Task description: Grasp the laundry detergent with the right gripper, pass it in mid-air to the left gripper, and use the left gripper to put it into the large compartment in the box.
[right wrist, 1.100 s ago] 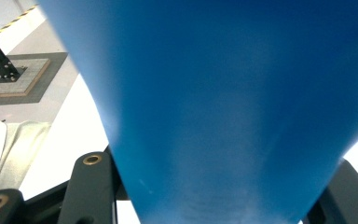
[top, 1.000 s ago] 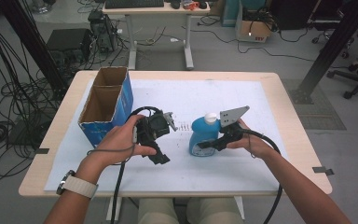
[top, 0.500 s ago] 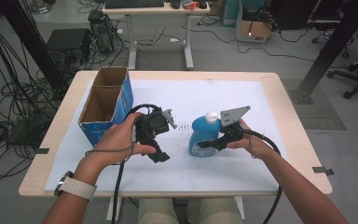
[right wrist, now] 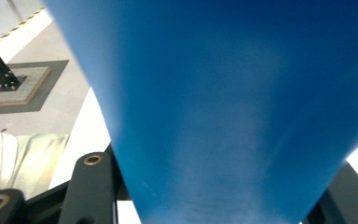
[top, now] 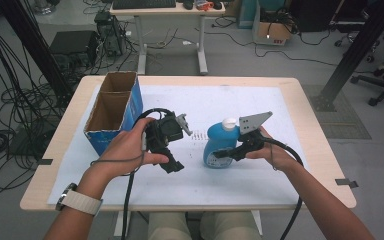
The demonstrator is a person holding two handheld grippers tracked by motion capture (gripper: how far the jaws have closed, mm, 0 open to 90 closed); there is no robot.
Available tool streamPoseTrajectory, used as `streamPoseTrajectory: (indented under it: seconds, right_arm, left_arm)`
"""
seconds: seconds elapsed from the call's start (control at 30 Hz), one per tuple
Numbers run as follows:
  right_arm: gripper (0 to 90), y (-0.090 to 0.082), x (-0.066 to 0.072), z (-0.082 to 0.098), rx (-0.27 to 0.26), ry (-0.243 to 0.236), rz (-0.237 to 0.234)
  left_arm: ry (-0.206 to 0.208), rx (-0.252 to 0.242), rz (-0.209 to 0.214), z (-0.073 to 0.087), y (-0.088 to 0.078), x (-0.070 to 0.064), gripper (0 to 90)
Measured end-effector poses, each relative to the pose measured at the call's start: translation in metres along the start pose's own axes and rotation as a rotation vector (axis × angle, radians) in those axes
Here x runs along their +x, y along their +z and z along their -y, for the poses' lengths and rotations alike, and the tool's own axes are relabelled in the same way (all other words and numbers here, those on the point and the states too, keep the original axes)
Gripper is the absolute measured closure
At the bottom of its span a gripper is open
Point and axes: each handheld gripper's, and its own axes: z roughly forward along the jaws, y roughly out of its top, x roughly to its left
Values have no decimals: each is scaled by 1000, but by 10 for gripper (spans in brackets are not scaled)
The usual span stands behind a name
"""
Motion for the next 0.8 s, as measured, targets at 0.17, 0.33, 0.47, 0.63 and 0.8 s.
streamPoseTrajectory:
  seconds: [0.17,0.33,0.47,0.63,0.8]
  right_arm:
    - [431,-6,5,-9,1,12,-11]
    - [431,-14,13,-22,2,16,-24]
    - [431,-19,17,-32,33,7,-47]
    - [431,-21,21,-42,37,-21,-63]
    - [431,-25,27,-51,43,-26,-70]
  left_arm:
    - [-1,-2,-9,-7,-10,0,104]
    - [4,9,-5,-18,-19,1,83]
    - [18,1,-4,-27,-29,1,82]
    - [45,13,-9,-38,-40,3,77]
    - [48,17,-5,-44,-50,9,74]
